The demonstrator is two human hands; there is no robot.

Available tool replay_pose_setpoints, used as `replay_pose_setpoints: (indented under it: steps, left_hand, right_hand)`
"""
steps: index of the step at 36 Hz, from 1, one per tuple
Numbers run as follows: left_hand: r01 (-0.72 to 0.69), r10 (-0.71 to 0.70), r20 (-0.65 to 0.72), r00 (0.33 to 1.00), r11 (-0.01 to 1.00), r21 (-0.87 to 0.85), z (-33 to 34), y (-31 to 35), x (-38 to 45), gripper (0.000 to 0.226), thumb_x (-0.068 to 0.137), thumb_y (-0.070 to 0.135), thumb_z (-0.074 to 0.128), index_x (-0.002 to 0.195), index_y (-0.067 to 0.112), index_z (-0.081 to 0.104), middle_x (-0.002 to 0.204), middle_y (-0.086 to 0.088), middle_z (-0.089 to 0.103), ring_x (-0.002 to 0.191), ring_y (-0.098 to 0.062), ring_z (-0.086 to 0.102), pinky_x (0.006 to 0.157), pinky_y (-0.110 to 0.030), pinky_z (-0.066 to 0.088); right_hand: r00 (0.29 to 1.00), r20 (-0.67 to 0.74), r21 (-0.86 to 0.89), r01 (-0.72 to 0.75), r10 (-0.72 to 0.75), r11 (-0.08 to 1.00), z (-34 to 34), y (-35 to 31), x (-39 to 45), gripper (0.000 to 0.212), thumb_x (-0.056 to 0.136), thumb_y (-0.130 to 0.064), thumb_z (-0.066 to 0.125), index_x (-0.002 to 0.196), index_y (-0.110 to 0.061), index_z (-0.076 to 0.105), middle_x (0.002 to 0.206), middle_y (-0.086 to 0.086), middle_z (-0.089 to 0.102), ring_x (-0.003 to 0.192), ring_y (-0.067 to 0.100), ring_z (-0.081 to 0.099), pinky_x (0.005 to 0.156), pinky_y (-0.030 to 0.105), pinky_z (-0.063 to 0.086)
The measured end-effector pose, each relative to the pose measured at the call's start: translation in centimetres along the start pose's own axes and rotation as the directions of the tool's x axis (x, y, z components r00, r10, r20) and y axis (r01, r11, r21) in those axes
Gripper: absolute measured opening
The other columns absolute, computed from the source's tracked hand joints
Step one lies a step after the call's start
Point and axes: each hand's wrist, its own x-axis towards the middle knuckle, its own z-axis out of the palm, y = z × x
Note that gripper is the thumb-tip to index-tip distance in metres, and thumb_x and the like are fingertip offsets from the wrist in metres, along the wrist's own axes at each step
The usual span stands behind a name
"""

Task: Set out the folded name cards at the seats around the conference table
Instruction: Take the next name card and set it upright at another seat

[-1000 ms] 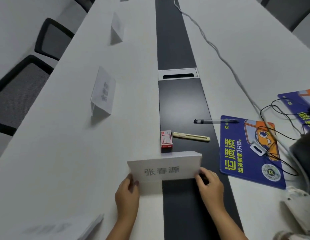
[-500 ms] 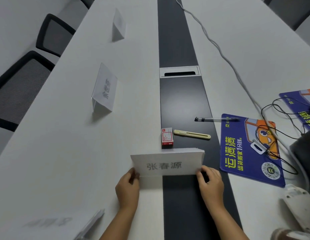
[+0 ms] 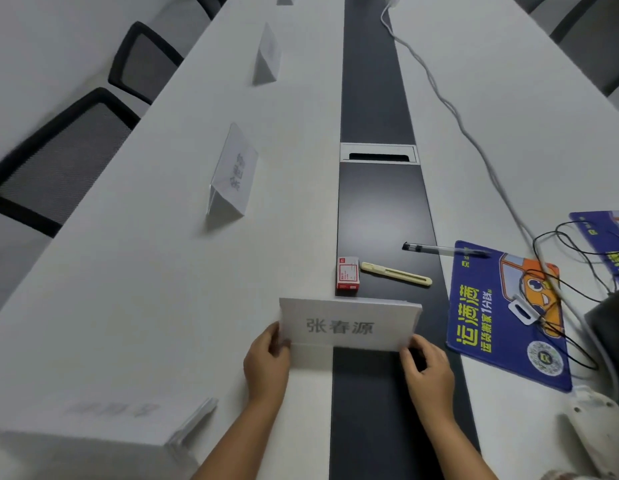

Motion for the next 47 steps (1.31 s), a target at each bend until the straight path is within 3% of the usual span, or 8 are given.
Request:
replay_pose_setpoints:
  steps: [13, 17, 21, 26, 34, 37, 42, 47]
  left_hand:
    - [-0.311, 0.282, -0.198, 0.939, 0.941, -0.135, -10.3, 0.9, -8.0, 0.029, 0.08, 0.004, 0.06, 0.097, 0.028, 0.062, 0.095, 0.016, 0.062, 0.088, 0.011, 0.059, 0.075, -0.001, 0.044]
    - [-0.376, 0.295, -0.421, 0.858, 0.919, -0.123, -16.4, 0.0, -8.9, 0.017, 0.074, 0.033, 0.055, 0.086, 0.044, 0.059, 0.084, 0.025, 0.067, 0.086, 0.008, 0.061, 0.077, -0.003, 0.045]
    - [-0.328, 0.277, -0.515, 0.811, 0.945, -0.009, -21.8, -3.0, -7.9, 0.027, 0.08, 0.025, 0.05, 0.105, 0.035, 0.055, 0.103, 0.029, 0.058, 0.095, 0.006, 0.056, 0.087, -0.006, 0.041]
    - [0.004, -0.001, -0.282, 0.959, 1.0, 0.01, -26.4, -8.3, -4.1, 0.059, 0.081, -0.013, 0.041, 0.132, 0.015, 0.032, 0.138, -0.012, 0.036, 0.125, -0.028, 0.039, 0.1, -0.033, 0.032]
    - [-0.039, 0.035, 0.242, 0.97, 0.999, 0.014, -31.4, -11.0, 0.6, 0.051, 0.08, 0.0, 0.058, 0.124, 0.021, 0.043, 0.123, -0.014, 0.056, 0.108, -0.023, 0.057, 0.096, -0.037, 0.045]
    - [-0.116, 0.094, 0.302, 0.949, 0.992, 0.055, -32.3, -11.5, 1.6, 0.053, 0.076, 0.004, 0.065, 0.124, 0.016, 0.047, 0.114, -0.011, 0.059, 0.098, -0.02, 0.06, 0.091, -0.034, 0.046]
    - [-0.185, 0.164, 0.291, 0.943, 0.982, 0.044, -32.7, -12.1, 2.6, 0.054, 0.068, -0.007, 0.07, 0.118, 0.006, 0.054, 0.084, 0.009, 0.059, 0.072, 0.013, 0.06, 0.067, 0.004, 0.043]
    - [-0.338, 0.287, 0.395, 0.872, 0.939, 0.065, -31.1, -11.9, 2.1, 0.05, 0.061, -0.015, 0.072, 0.104, 0.009, 0.065, 0.083, -0.009, 0.063, 0.072, 0.014, 0.057, 0.061, 0.008, 0.039]
  right_hand:
    - [0.979, 0.133, -0.165, 0.173, -0.152, 0.971, 0.8, -1.5, -9.5, 0.037, 0.072, 0.003, 0.068, 0.108, 0.005, 0.058, 0.112, 0.026, 0.059, 0.111, 0.04, 0.05, 0.093, 0.041, 0.033]
    - [0.91, 0.29, -0.017, 0.313, -0.295, 0.95, 2.9, -4.3, -12.9, 0.042, 0.075, -0.036, 0.06, 0.105, -0.006, 0.06, 0.104, 0.001, 0.059, 0.103, 0.016, 0.051, 0.086, 0.039, 0.042]
    - [0.859, 0.417, 0.159, 0.254, -0.298, 0.954, 6.1, -7.9, -15.5, 0.07, 0.063, -0.082, 0.037, 0.112, -0.032, 0.047, 0.097, -0.025, 0.056, 0.094, -0.011, 0.052, 0.072, 0.01, 0.044]
    - [0.727, 0.646, 0.121, 0.204, -0.233, 0.972, 11.0, -11.8, -18.1, 0.07, 0.072, -0.046, 0.063, 0.123, -0.045, 0.014, 0.102, -0.027, 0.049, 0.093, -0.003, 0.055, 0.073, 0.0, 0.04]
    - [0.959, 0.281, 0.172, 0.0, -0.049, 0.985, 14.5, -14.6, -22.1, 0.055, 0.076, -0.013, 0.067, 0.127, -0.014, 0.044, 0.101, 0.001, 0.059, 0.092, 0.016, 0.059, 0.083, 0.021, 0.047]
    - [0.974, 0.228, 0.229, -0.061, 0.007, 0.972, 14.9, -15.4, -23.1, 0.054, 0.077, -0.008, 0.065, 0.126, -0.016, 0.045, 0.101, -0.004, 0.058, 0.09, 0.008, 0.057, 0.074, 0.002, 0.045]
    - [0.979, 0.175, 0.35, -0.162, 0.106, 0.923, 14.7, -16.0, -25.1, 0.059, 0.075, -0.006, 0.067, 0.116, -0.041, 0.042, 0.098, -0.014, 0.058, 0.095, 0.004, 0.057, 0.086, 0.017, 0.046]
    - [0.974, 0.076, 0.362, -0.225, 0.212, 0.905, 12.7, -13.8, -28.9, 0.056, 0.072, -0.004, 0.071, 0.107, -0.04, 0.048, 0.093, -0.019, 0.061, 0.083, -0.012, 0.06, 0.075, 0.0, 0.044]
